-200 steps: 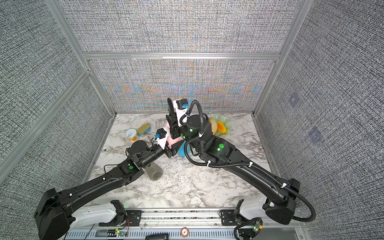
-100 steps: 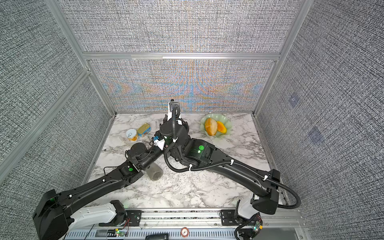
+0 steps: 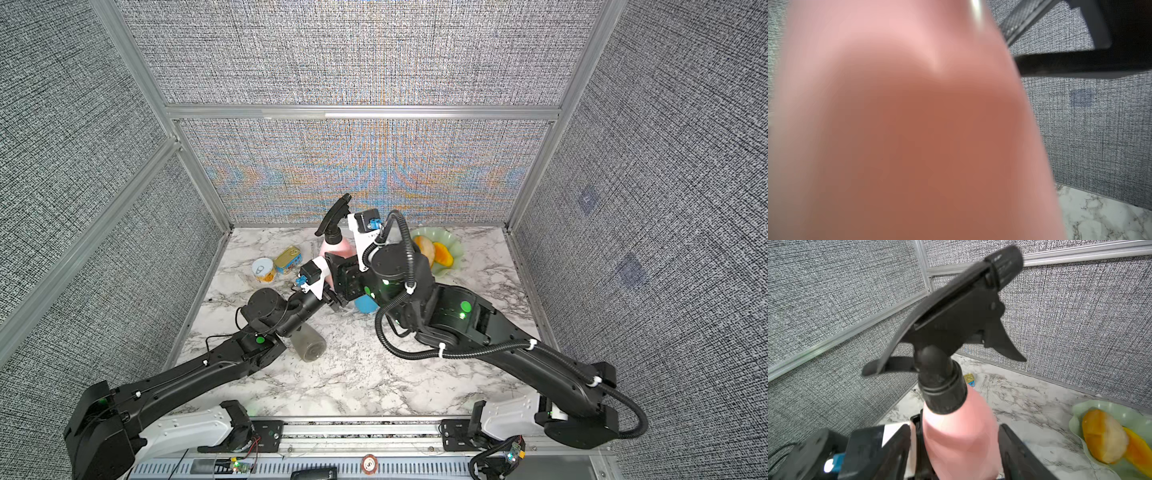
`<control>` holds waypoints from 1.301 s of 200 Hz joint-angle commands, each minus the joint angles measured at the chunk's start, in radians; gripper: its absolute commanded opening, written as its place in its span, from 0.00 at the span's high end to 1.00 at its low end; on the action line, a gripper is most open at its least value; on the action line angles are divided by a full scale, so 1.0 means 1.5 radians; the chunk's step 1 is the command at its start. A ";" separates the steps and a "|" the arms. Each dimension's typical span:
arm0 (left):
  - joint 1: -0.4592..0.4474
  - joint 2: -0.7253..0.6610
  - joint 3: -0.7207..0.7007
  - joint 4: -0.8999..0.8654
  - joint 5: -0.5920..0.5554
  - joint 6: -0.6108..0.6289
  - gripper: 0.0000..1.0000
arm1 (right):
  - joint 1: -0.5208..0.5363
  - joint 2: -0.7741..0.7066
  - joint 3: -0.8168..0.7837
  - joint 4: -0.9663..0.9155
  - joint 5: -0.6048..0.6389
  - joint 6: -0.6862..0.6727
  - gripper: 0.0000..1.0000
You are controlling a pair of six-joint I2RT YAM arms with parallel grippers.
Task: Attach spray nozzles to spray bottles
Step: Screw the spray nozzle on the spray bottle.
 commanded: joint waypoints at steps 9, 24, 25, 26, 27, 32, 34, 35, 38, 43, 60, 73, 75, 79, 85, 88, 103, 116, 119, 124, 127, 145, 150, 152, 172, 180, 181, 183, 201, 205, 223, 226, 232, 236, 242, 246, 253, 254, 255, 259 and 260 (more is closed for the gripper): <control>0.001 0.006 0.010 0.015 0.050 -0.010 0.56 | -0.005 -0.065 -0.033 -0.047 -0.051 -0.034 0.31; 0.001 0.009 0.012 0.010 0.080 -0.015 0.56 | -0.023 -0.100 -0.051 -0.042 -0.099 -0.075 0.29; 0.001 0.009 0.012 0.010 0.083 -0.016 0.56 | -0.024 -0.102 -0.053 -0.041 -0.104 -0.079 0.28; 0.001 0.009 0.013 0.010 0.085 -0.017 0.56 | -0.027 -0.104 -0.054 -0.041 -0.110 -0.083 0.27; 0.001 0.009 0.013 0.009 0.088 -0.017 0.56 | -0.030 -0.107 -0.056 -0.040 -0.115 -0.087 0.27; 0.000 0.009 0.013 0.007 0.102 -0.019 0.56 | -0.042 -0.116 -0.062 -0.037 -0.135 -0.105 0.24; 0.001 0.010 0.014 0.006 0.108 -0.020 0.56 | -0.050 -0.119 -0.065 -0.036 -0.143 -0.112 0.23; 0.001 0.010 0.013 0.006 0.112 -0.021 0.56 | -0.053 -0.121 -0.066 -0.036 -0.147 -0.114 0.22; 0.001 0.010 0.014 0.006 0.120 -0.024 0.56 | -0.065 -0.127 -0.069 -0.033 -0.162 -0.124 0.21; 0.001 0.010 0.014 0.006 0.134 -0.028 0.56 | -0.087 -0.136 -0.076 -0.027 -0.203 -0.142 0.19; 0.001 0.012 0.018 0.006 0.177 -0.045 0.56 | -0.177 -0.165 -0.108 0.006 -0.395 -0.194 0.13; 0.001 0.015 0.023 0.002 0.207 -0.059 0.56 | -0.231 -0.165 -0.101 0.010 -0.490 -0.220 0.09; 0.001 0.016 0.023 0.002 0.212 -0.061 0.56 | -0.239 -0.163 -0.096 0.009 -0.501 -0.223 0.09; 0.001 0.017 0.025 0.002 0.221 -0.064 0.56 | -0.253 -0.160 -0.090 0.008 -0.523 -0.227 0.08; 0.000 0.020 0.027 0.001 0.235 -0.071 0.56 | -0.273 -0.155 -0.082 0.007 -0.566 -0.234 0.06; 0.001 0.022 0.028 0.001 0.241 -0.075 0.56 | -0.284 -0.152 -0.077 0.006 -0.587 -0.239 0.06; 0.001 0.031 0.036 -0.005 0.273 -0.087 0.56 | -0.319 -0.128 -0.050 0.007 -0.677 -0.244 0.05; 0.001 0.037 0.040 -0.006 0.291 -0.096 0.56 | -0.338 -0.102 -0.020 -0.004 -0.734 -0.253 0.05; 0.001 0.038 0.041 -0.005 0.293 -0.098 0.57 | -0.341 -0.098 -0.014 -0.006 -0.741 -0.253 0.05; 0.001 0.039 0.041 -0.002 0.298 -0.102 0.56 | -0.345 -0.087 -0.005 -0.007 -0.746 -0.253 0.05; 0.001 0.040 0.041 -0.002 0.301 -0.104 0.56 | -0.347 -0.081 0.000 -0.008 -0.751 -0.254 0.05; 0.001 0.042 0.043 -0.002 0.316 -0.110 0.56 | -0.357 -0.049 0.022 -0.001 -0.797 -0.245 0.05; 0.001 0.044 0.046 -0.003 0.320 -0.111 0.56 | -0.357 -0.041 0.028 -0.001 -0.811 -0.244 0.06; 0.001 0.044 0.047 -0.005 0.323 -0.112 0.56 | -0.358 -0.038 0.030 0.000 -0.818 -0.242 0.06; 0.001 0.050 0.055 -0.013 0.337 -0.118 0.57 | -0.359 -0.016 0.039 0.018 -0.865 -0.222 0.19; 0.001 0.050 0.054 -0.012 0.335 -0.118 0.57 | -0.358 -0.011 0.041 0.022 -0.878 -0.217 0.25; 0.001 0.050 0.055 -0.012 0.334 -0.118 0.57 | -0.358 -0.011 0.041 0.022 -0.880 -0.216 0.25; 0.001 0.050 0.053 -0.011 0.334 -0.118 0.57 | -0.358 -0.009 0.039 0.023 -0.883 -0.215 0.26; 0.001 0.049 0.052 -0.014 0.327 -0.113 0.56 | -0.357 -0.009 0.028 0.028 -0.896 -0.210 0.38; 0.001 0.049 0.052 -0.013 0.326 -0.113 0.56 | -0.357 -0.010 0.024 0.031 -0.896 -0.209 0.41; 0.001 0.051 0.055 -0.015 0.327 -0.115 0.57 | -0.357 -0.010 0.014 0.035 -0.896 -0.204 0.48; 0.001 0.052 0.055 -0.015 0.326 -0.114 0.57 | -0.357 -0.009 0.012 0.034 -0.896 -0.204 0.49; 0.001 0.051 0.055 -0.016 0.324 -0.113 0.57 | -0.358 -0.010 0.010 0.034 -0.895 -0.204 0.52; 0.001 0.051 0.055 -0.016 0.323 -0.112 0.57 | -0.357 -0.010 0.008 0.034 -0.895 -0.203 0.53; 0.001 0.050 0.055 -0.016 0.322 -0.112 0.56 | -0.357 -0.010 0.005 0.035 -0.893 -0.202 0.54; 0.001 0.049 0.055 -0.016 0.322 -0.112 0.57 | -0.358 -0.010 0.003 0.036 -0.892 -0.201 0.55; 0.001 0.050 0.055 -0.016 0.322 -0.112 0.57 | -0.357 -0.010 0.002 0.037 -0.891 -0.199 0.60; 0.001 0.050 0.055 -0.016 0.322 -0.112 0.57 | -0.357 -0.010 0.002 0.037 -0.890 -0.199 0.60; 0.001 0.050 0.055 -0.016 0.322 -0.112 0.57 | -0.358 -0.010 0.002 0.037 -0.889 -0.198 0.61; 0.001 0.050 0.055 -0.016 0.321 -0.112 0.57 | -0.358 -0.010 0.002 0.038 -0.887 -0.197 0.64; 0.001 0.050 0.056 -0.016 0.321 -0.112 0.57 | -0.358 -0.011 0.002 0.038 -0.887 -0.196 0.64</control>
